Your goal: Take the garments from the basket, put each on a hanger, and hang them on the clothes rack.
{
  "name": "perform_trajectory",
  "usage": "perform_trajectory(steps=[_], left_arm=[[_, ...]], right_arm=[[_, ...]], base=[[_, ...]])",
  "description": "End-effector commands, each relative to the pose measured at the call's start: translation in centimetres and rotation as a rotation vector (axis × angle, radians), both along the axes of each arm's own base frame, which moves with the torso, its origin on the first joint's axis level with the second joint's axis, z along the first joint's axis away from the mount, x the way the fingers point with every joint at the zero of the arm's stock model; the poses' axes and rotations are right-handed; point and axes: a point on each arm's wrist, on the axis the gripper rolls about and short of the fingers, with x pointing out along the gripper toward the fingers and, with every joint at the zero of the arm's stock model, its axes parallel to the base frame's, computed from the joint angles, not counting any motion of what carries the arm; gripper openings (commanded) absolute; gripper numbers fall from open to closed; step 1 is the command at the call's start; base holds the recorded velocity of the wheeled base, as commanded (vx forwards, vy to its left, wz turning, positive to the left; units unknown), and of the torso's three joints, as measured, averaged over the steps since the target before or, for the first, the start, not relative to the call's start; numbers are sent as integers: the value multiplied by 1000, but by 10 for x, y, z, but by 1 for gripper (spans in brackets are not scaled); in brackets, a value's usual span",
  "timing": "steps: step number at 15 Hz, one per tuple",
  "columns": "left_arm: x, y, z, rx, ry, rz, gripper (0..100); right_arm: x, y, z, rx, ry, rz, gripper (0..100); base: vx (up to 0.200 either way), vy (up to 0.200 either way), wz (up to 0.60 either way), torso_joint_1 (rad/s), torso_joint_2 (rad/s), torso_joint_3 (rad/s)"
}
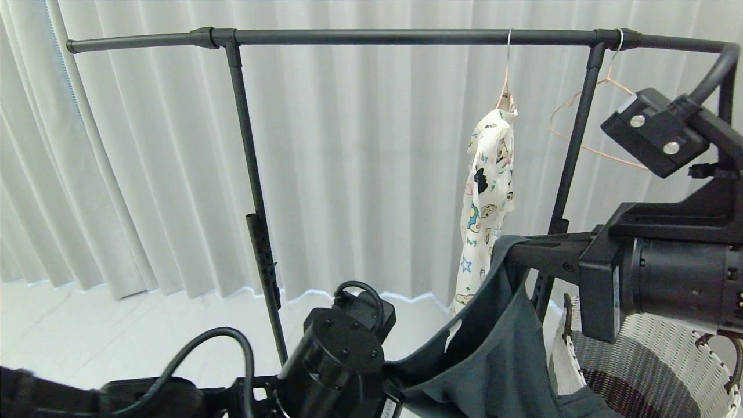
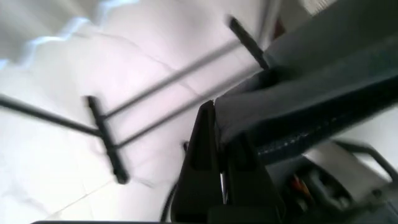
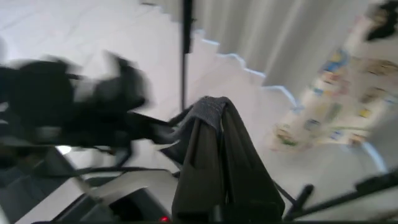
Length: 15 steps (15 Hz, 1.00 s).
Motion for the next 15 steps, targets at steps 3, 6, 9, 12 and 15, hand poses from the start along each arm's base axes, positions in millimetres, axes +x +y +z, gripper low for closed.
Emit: perform_trajectory(steps=[3,6,9,12,15], left_arm=[[-23,73,128,-113,-182,114,0],[-30,93,221,-200,-267,161,0],[-32,96,270,-190,-377,132,0],[-34,106,286,-67,-512,131,0],[-43,114,309,-119,-584,134,0]], right_arm=[[12,-20,17,8,-117,-113,0],[16,-26,50,79,-254,-137,0],[15,-32,85,108,-383,-146,0],[9,-40,118,160,-488,-158,0],[3,-47,137,110,-564,-152,0]], base=[[0,0,0,0,0,0],[0,0,0,0,0,0],[0,0,0,0,0,0],[0,0,0,0,0,0],[0,0,0,0,0,0]])
